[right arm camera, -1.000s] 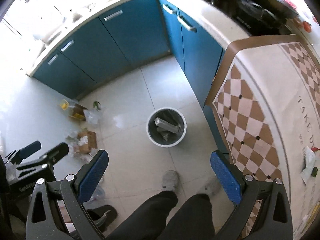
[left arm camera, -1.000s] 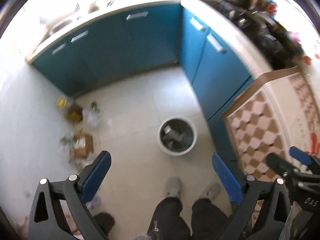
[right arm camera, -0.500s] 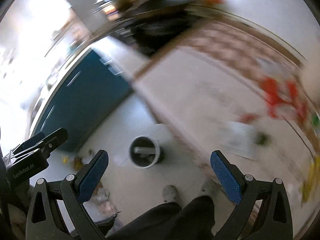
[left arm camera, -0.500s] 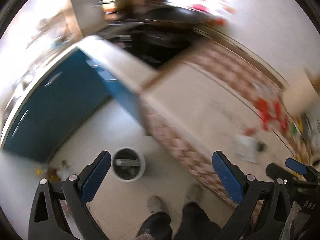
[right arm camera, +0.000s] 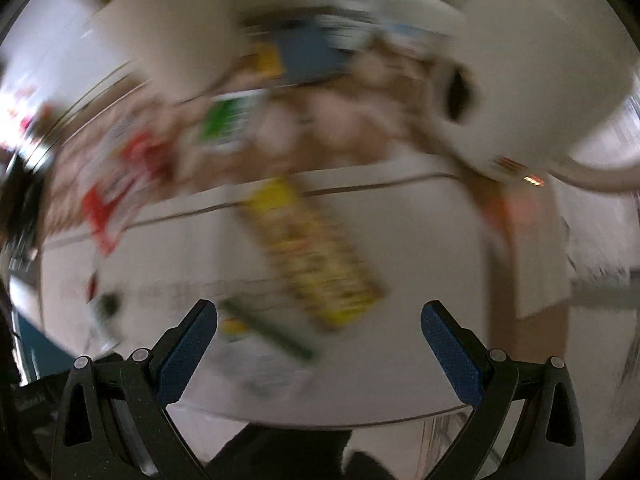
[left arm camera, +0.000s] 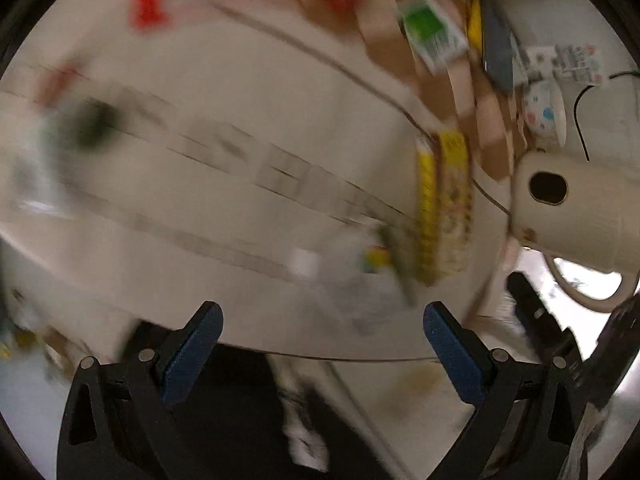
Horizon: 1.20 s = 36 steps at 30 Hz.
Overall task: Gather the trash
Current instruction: 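Grasp the white medicine box with the left tool while the right tool grasps the yellow spice box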
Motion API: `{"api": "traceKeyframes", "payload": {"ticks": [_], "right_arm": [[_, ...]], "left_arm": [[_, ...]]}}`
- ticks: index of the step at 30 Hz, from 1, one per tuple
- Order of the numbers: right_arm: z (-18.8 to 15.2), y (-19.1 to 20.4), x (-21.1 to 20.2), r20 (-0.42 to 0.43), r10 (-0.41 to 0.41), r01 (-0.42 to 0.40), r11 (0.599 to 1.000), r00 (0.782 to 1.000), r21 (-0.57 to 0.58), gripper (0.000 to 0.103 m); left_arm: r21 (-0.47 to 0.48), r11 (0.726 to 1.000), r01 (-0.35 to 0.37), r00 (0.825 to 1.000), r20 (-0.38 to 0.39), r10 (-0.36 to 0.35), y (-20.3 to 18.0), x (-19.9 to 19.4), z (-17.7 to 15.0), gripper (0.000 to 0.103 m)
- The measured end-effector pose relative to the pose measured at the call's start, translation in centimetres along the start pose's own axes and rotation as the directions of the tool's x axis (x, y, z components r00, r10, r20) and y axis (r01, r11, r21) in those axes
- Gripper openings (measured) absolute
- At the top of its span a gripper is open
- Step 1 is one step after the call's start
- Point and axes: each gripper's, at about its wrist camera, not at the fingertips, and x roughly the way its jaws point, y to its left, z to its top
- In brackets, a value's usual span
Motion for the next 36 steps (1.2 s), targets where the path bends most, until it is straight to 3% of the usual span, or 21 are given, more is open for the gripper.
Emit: {"api": "traceKeyframes", "payload": {"ticks": [5,7,8,9,10,15,21,22,27,29,32,33,36], "right_arm": [[0.7,-4.9,1.6,-0.013,-0.018,0.020,0.995,1.000,0.099,0.103],[0.7,-5.6,2.2,-0.025,-0.014,0.017,0.993,1.000,0.117,0.103],[0.7,-6.0,2.5,-0.031,-0.014,0.017,0.993,0.999,0.120,0.103],[0.7,-6.1,3.0,-0.039,-0.013,0.018,0.992,0.999,0.121,0.103],[0.5,-6.1,3.3,-0.043,-0.010,0.015,0.992,0.999,0.122,0.103],[0.9,-5.9,4.2,-0.057,-0.001,0.008,0.994,0.998,0.110,0.103],[2.6,-4.7,4.5,-0.048,0.014,-0.010,0.997,0.999,0.073,0.103],[2.8,-4.4,4.6,-0.050,0.018,-0.014,0.998,0.999,0.065,0.103],[3.5,-1.4,6.1,-0.083,0.045,-0.049,0.997,0.996,-0.051,0.103],[3.6,-0.4,6.9,-0.086,0.044,-0.052,0.994,0.995,-0.098,0.103],[3.3,1.0,8.7,-0.115,0.057,-0.075,0.984,0.992,-0.163,0.102],[3.2,1.1,9.2,-0.121,0.049,-0.069,0.984,0.991,-0.165,0.096],[2.7,0.5,9.3,-0.098,0.051,-0.065,0.988,0.994,-0.141,0.093]], "left_arm": [[-0.154,0.987,0.037,0.994,-0.093,-0.051,-1.7,4.1,0.8,0.096],[-0.201,0.979,0.012,0.994,-0.100,-0.033,-1.9,5.2,1.0,0.090],[-0.208,0.978,-0.011,0.995,-0.095,-0.009,-2.0,5.4,1.1,0.078],[-0.203,0.979,-0.035,0.996,-0.090,0.017,-2.1,5.5,1.2,0.072],[-0.200,0.979,-0.048,0.996,-0.086,0.031,-2.4,5.5,1.2,0.072],[0.000,0.987,-0.160,0.987,0.018,0.160,-4.8,4.0,1.7,0.068],[0.230,0.932,-0.281,0.957,0.144,0.253,-5.3,1.4,4.5,0.071],[0.241,0.925,-0.292,0.954,0.146,0.263,-5.2,1.1,4.9,0.071],[0.166,0.965,-0.203,0.977,0.096,0.189,-3.1,0.1,5.5,0.069],[0.160,0.968,-0.193,0.979,0.089,0.181,-2.5,0.6,5.1,0.070],[0.173,0.953,-0.249,0.965,0.132,0.228,-3.2,1.1,4.6,0.071],[0.183,0.946,-0.268,0.959,0.142,0.244,-4.0,1.6,4.4,0.071],[0.206,0.929,-0.307,0.947,0.167,0.276,-5.7,2.7,3.9,0.071]]}}
